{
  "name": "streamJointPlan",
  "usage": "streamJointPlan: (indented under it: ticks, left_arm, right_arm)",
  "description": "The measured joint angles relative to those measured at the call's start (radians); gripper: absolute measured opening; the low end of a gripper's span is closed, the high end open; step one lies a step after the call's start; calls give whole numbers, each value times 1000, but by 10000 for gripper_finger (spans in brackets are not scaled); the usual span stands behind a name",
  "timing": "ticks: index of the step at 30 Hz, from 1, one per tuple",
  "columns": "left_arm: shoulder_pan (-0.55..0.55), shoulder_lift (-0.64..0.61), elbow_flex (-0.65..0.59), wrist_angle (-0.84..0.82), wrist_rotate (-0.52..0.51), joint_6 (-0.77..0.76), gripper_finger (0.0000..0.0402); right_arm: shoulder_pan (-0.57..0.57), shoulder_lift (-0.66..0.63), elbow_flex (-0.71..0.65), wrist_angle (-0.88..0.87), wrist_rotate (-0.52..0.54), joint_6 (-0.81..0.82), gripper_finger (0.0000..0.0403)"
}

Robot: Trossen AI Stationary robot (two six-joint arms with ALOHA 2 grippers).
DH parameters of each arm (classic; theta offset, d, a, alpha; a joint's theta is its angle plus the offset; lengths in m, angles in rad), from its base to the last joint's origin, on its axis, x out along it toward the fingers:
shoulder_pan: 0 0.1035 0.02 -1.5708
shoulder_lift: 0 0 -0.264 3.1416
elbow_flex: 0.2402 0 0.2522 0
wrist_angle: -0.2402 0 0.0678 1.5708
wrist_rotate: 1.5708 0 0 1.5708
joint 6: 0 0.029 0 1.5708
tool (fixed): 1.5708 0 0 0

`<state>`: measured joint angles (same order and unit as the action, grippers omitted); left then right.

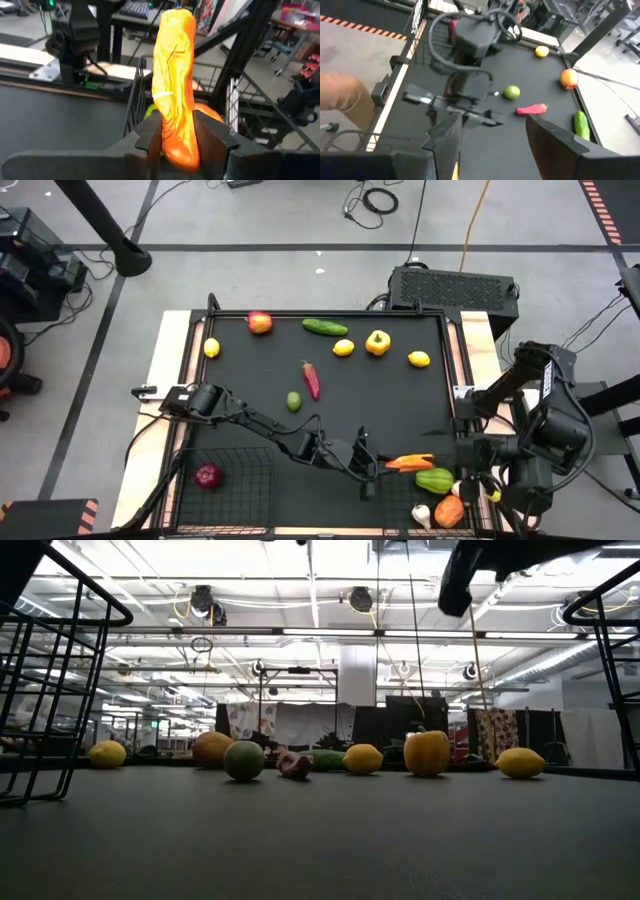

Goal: Sort produce into baskets
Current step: Put the yellow chili pepper into the right wire basket, then put the yellow bell pepper into the right wire basket

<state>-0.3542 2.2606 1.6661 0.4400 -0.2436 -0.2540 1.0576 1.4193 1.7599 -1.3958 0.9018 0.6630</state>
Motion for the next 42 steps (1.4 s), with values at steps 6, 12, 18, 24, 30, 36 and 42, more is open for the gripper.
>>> streamJointPlan:
  ticks: [6,12,18,24,30,36,42]
  left_arm:
    - [2,3,-2,-28,1,-1,126]
    - [0,3,-2,-34,6,-1,145]
    - [2,-4,-2,-34,6,45,163]
    - [13,-68,-2,-83,3,57,164]
    - [51,-208,-2,-424,-50,70,164]
    - [84,-327,-2,-845,-248,84,164]
    - [119,-401,-49,-1185,-504,19,164]
  right_arm:
    - [0,-2,0,5,13,-25,212]
    - [0,-1,0,8,14,-22,212]
    - [0,1,0,19,13,-11,212]
    - [0,25,0,19,15,37,212]
    - [0,86,0,17,26,58,212]
    - [-10,150,0,11,106,56,212]
    - [-25,200,0,2,215,58,212]
